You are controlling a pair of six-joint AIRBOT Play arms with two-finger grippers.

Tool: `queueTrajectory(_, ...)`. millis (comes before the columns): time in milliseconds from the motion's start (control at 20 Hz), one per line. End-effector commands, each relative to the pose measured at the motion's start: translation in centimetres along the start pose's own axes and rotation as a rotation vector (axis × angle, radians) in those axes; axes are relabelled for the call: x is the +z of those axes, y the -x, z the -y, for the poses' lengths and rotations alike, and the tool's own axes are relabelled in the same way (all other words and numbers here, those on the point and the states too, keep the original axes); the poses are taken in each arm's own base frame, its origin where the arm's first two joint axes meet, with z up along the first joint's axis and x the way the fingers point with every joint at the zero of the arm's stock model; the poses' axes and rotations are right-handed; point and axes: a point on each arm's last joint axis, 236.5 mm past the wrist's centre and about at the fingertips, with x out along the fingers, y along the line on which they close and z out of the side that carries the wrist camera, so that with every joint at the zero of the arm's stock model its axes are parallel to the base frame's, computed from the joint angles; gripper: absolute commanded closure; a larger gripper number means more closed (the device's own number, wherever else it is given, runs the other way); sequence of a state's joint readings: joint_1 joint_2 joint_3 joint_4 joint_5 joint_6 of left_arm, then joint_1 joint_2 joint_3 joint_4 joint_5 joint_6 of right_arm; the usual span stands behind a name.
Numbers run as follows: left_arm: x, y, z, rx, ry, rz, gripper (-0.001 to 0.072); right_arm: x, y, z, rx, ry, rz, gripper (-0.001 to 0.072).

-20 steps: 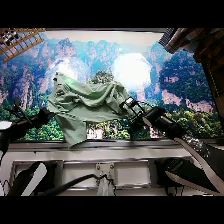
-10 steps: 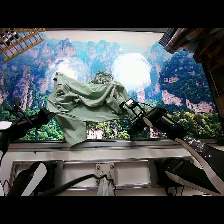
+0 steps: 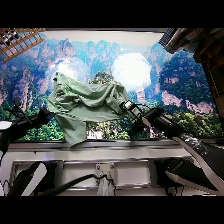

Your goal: Fold the clothes and pants, and hang the long-sleeved shirts on hangers.

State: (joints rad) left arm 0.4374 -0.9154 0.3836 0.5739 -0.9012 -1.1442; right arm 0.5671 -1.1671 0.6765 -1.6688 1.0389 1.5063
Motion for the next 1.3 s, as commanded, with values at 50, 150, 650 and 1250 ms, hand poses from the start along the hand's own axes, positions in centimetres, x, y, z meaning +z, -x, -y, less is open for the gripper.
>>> queueTrajectory(50,0.1,0.0,0.0,0.0,0.0,0.002,0.07,1.5,-0.5,0.5,-0.02,-0.022,0.053,0.0508)
queueTrajectory(150,0.1,0.0,0.0,-0.001,0.0,0.002,0.07,1.8,-0.9,0.5,-0.016,-0.073,0.06,0.066)
queueTrajectory(650,6.6,6.3,10.2,-0.181,-0.121,0.21,0.0701,6.1,10.6,6.2,0.206,-0.625,0.46,0.0691)
queueTrajectory(1250,10.8,35.5,38.8,-0.874,-0.411,0.786,0.0702,5.2,48.3,18.3,0.539,-1.09,1.586,0.0691)
